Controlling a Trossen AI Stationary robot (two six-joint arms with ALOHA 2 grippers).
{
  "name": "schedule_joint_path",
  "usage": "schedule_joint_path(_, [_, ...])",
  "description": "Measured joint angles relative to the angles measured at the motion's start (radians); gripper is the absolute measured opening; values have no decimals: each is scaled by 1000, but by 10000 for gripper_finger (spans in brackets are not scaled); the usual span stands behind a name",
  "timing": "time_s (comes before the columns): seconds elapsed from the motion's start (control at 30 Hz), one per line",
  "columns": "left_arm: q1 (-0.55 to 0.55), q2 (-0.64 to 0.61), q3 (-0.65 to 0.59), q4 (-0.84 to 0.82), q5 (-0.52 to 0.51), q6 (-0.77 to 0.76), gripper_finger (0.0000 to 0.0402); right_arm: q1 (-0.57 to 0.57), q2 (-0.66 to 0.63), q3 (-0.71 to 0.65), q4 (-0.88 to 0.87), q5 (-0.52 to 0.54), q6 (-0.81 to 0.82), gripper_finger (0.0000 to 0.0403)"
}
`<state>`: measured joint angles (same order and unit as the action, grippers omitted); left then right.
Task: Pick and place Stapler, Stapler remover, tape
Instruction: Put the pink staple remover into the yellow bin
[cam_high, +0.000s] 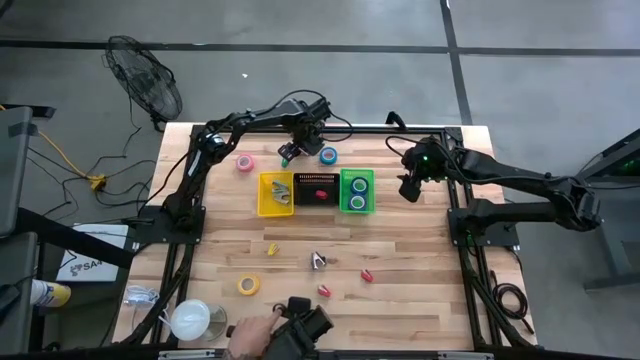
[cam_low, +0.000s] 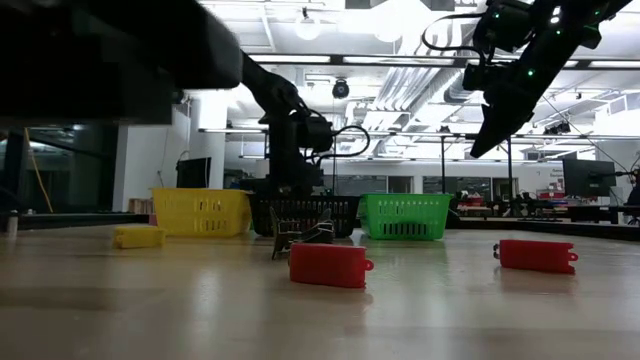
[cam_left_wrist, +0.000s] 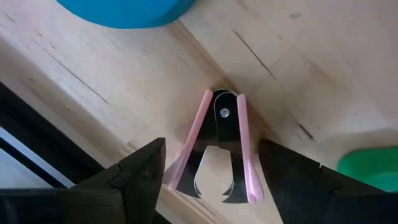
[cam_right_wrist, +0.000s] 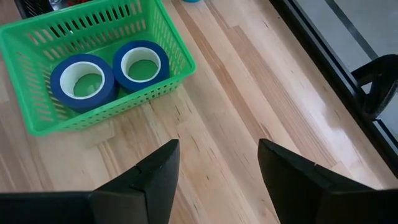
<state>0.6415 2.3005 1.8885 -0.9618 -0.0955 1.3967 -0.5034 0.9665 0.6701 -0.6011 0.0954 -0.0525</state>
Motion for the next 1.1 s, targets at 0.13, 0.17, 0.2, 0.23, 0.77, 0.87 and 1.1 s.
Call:
schedule_joint_path(0.13, [5, 7, 3, -8, -12, -4, 252, 0, 0, 0, 0, 0, 0, 209])
schedule_joint_path(0.17, [5, 7, 3, -10, -13, -10, 247, 0, 0, 0, 0, 0, 0, 209])
schedule_joint_path(0.2, [5, 8, 3, -11, -15, -14, 240, 0, 0, 0, 0, 1, 0, 209])
schedule_joint_path(0.23, [6, 8, 3, -13, -17, -14, 231, 0, 0, 0, 0, 1, 0, 209])
schedule_joint_path(0.77, [2, 3, -2, -28, -71, -67, 86, 0, 0, 0, 0, -14, 1, 209])
schedule_joint_path(0.87, [-5, -10, -4, -26, -116, -89, 86, 0, 0, 0, 0, -36, 2, 209])
schedule_joint_path(1.1, [-36, -74, -3, -95, -154, -146, 89, 0, 0, 0, 0, -43, 1, 209])
